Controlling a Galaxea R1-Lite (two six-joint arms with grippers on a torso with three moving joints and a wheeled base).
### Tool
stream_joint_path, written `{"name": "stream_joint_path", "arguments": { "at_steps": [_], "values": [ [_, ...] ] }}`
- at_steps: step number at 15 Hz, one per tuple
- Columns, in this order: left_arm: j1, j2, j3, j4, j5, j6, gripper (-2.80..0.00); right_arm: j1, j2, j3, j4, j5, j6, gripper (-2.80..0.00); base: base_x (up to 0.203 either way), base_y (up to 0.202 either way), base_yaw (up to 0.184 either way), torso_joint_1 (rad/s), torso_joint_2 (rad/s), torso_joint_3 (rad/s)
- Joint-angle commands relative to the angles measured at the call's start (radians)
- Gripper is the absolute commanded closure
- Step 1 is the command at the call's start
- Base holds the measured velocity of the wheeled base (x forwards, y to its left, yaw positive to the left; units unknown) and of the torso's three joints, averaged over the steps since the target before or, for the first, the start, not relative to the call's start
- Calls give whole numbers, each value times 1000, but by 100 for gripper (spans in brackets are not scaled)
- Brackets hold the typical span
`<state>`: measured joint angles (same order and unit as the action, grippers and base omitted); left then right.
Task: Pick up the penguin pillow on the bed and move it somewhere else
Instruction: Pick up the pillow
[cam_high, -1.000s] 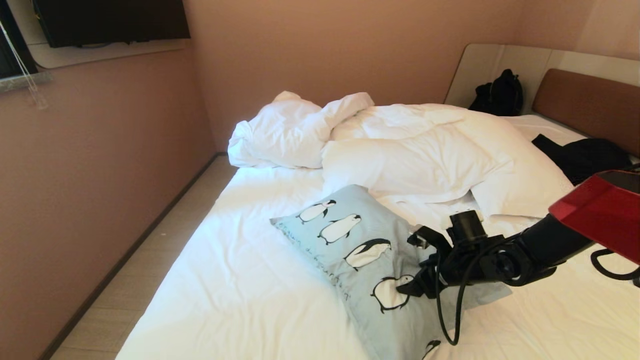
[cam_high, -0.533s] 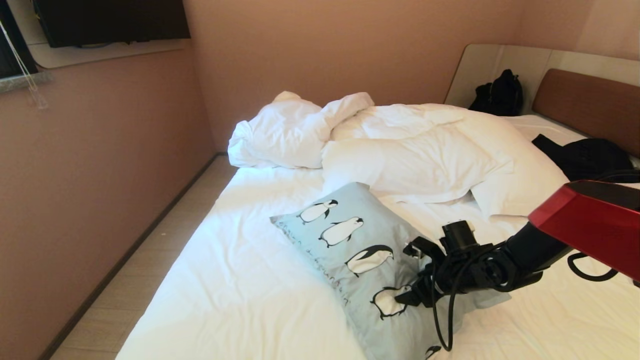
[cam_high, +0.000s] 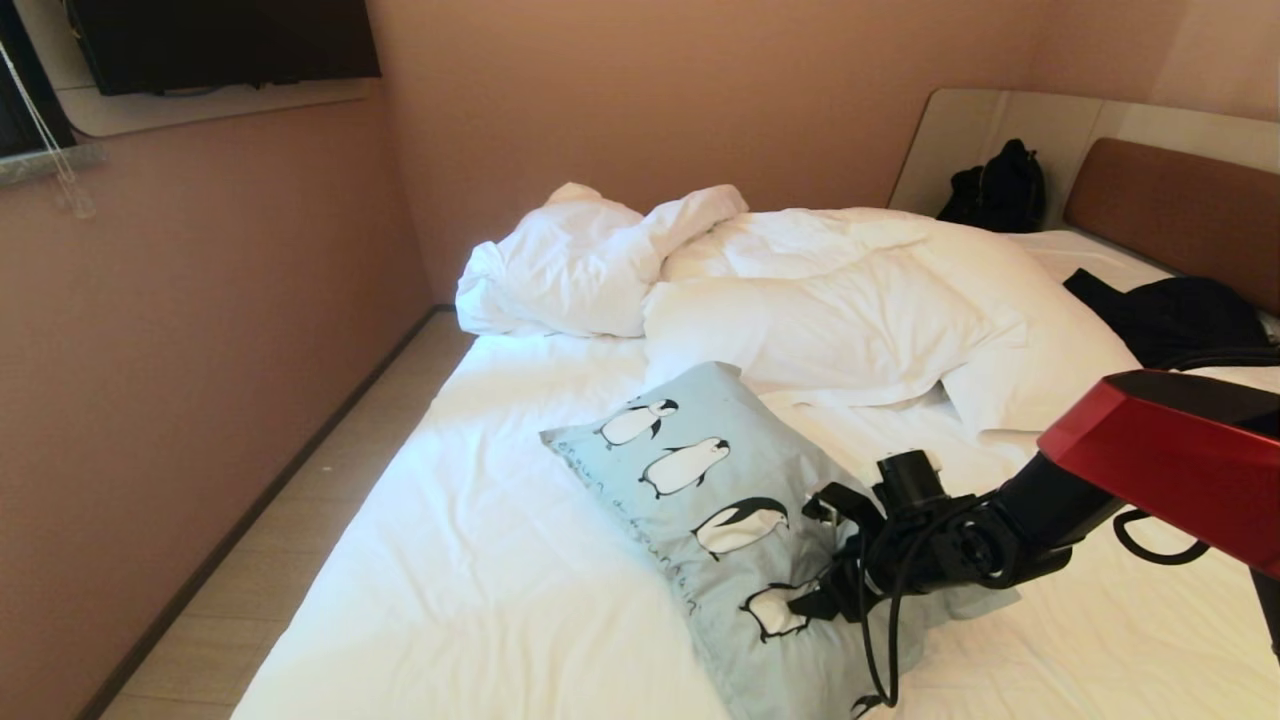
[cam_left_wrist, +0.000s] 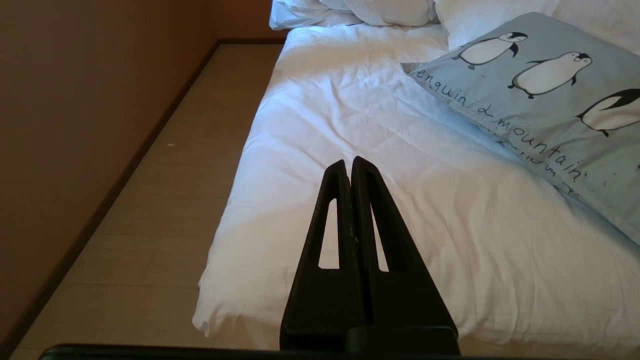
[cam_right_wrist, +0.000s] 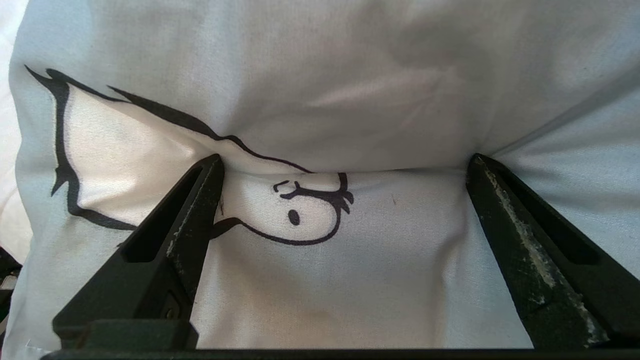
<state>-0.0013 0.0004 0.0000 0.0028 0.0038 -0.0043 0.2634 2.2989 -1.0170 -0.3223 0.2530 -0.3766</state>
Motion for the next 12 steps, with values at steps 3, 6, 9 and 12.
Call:
{"name": "stream_joint_path", "arguments": {
  "at_steps": [3, 6, 9, 12],
  "values": [
    [0, 0, 2, 0, 1, 0, 0, 0, 10, 2, 0, 8, -2, -280, 0, 0, 0, 0, 0, 0],
    [0, 0, 2, 0, 1, 0, 0, 0, 10, 2, 0, 9, -2, 0, 0, 0, 0, 0, 0, 0],
    [0, 0, 2, 0, 1, 0, 0, 0, 11, 2, 0, 9, -2, 0, 0, 0, 0, 0, 0, 0],
    [0, 0, 2, 0, 1, 0, 0, 0, 1, 3, 0, 12, -1, 0, 0, 0, 0, 0, 0, 0]
  ]
}}
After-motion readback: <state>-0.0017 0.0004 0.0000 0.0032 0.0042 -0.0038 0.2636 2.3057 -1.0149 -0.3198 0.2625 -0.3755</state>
